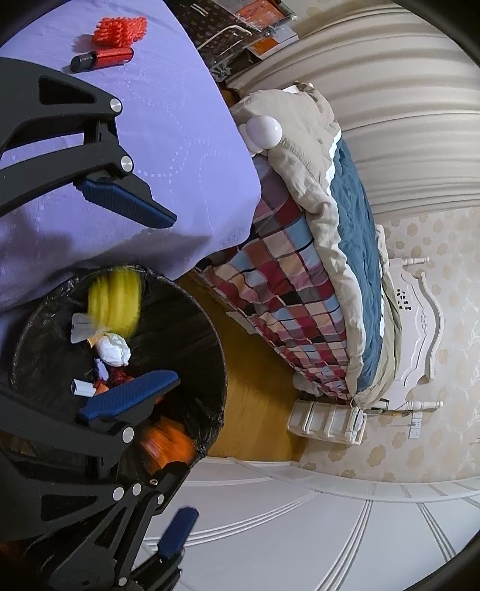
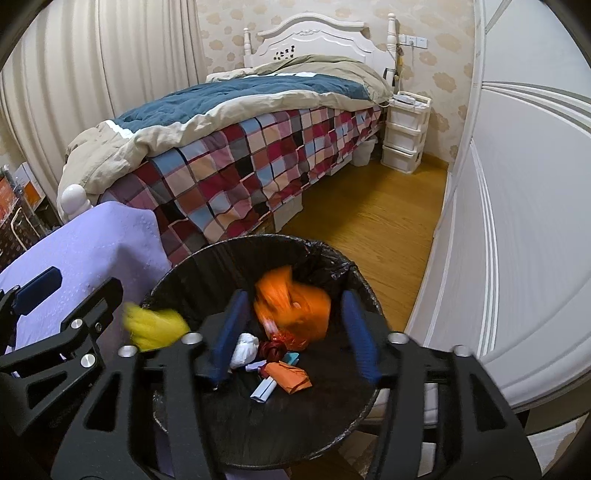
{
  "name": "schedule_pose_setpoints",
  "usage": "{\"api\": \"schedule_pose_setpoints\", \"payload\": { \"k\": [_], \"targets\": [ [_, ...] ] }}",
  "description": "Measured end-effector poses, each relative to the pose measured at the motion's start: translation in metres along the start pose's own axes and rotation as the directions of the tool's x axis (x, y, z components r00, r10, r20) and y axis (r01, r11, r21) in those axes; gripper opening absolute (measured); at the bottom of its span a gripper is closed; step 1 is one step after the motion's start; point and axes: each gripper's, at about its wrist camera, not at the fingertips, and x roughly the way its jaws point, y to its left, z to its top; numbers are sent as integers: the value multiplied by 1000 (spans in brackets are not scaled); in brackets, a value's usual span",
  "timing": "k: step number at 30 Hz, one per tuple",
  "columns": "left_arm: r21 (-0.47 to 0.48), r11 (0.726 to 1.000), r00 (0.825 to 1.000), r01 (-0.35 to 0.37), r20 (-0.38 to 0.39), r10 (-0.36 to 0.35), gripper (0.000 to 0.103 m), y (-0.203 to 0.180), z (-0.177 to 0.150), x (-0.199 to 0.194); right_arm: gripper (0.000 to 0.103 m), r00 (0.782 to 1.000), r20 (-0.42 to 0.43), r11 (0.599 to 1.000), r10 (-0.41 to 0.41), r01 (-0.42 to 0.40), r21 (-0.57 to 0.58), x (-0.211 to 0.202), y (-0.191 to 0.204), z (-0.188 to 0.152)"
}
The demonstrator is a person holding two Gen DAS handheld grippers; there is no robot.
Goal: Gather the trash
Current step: 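Move both open tools back over the table toward the red net and can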
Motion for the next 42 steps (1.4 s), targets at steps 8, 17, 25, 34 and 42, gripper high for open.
{"api": "schedule_pose_setpoints", "payload": {
  "k": [8, 17, 25, 34, 42],
  "targets": [
    [-15, 1000, 1000, 8, -9, -9, 79, 4, -1, 0, 63, 1000, 8, 1000, -13, 13, 21, -5, -5, 0],
    [-8, 1000, 1000, -12, 12, 12, 81, 8, -4, -11, 66, 1000, 13, 1000, -18, 18, 24, -9, -6, -1],
    [-46, 997, 998, -61, -3, 61, 81, 40, -17, -31, 67, 1000, 6, 1000, 17, -17, 11, -21, 10, -9],
    [-143, 969, 980, -199, -48, 194, 81, 116, -43, -53, 67, 993, -12, 991, 114, -114, -73, -32, 75, -16],
    [-225, 921, 948, -317, -107, 300, 81, 183, -74, -71, 67, 977, -47, 960, 206, -211, -181, -38, 147, -24]
  ]
}}
